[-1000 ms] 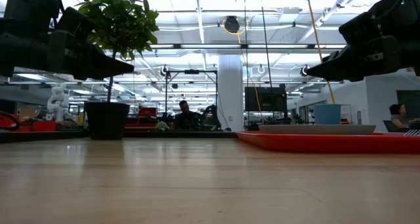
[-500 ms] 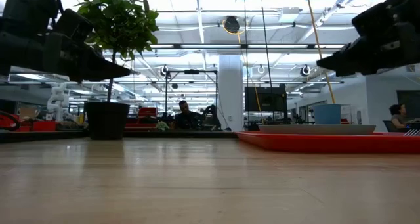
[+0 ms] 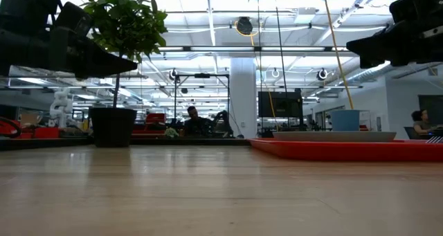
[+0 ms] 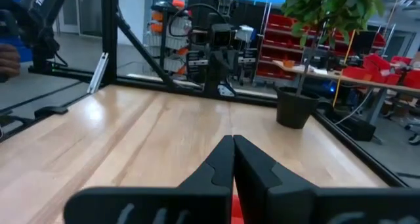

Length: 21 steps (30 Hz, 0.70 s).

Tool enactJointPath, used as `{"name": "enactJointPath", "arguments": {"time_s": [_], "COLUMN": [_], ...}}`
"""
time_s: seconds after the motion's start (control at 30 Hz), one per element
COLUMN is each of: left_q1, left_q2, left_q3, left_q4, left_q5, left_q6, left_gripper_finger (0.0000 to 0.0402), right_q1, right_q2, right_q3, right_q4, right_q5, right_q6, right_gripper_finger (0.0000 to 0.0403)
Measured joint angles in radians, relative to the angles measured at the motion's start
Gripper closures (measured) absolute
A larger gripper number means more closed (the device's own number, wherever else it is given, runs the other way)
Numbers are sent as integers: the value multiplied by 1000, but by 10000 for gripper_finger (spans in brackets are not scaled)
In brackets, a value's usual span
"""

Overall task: Pick and place plate/cup/fork/spoon on tray
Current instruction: Return to Home Position

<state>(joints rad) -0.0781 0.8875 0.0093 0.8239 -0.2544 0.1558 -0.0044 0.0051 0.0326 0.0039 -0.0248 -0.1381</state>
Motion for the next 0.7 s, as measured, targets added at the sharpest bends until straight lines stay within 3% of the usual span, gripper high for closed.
{"name": "enactJointPath", "arguments": {"time_s": [0.23, 0.4, 0.7], "left_q1": [7, 5, 5], "left_q2": [-6, -14, -174], "left_q3": [0, 0, 1], "left_q4": [2, -13, -170], "left_q5": [0, 0, 57], "left_q6": [-13, -20, -35], "left_gripper_finger": [383, 393, 393], "right_q1": [0, 0, 0], "right_q2": [1, 2, 2], "right_q3": [0, 0, 0], "right_q4": [-23, -17, 86], "right_q5": [-2, -2, -4], "right_q6": [-13, -5, -12], "right_gripper_finger": [403, 403, 403]}}
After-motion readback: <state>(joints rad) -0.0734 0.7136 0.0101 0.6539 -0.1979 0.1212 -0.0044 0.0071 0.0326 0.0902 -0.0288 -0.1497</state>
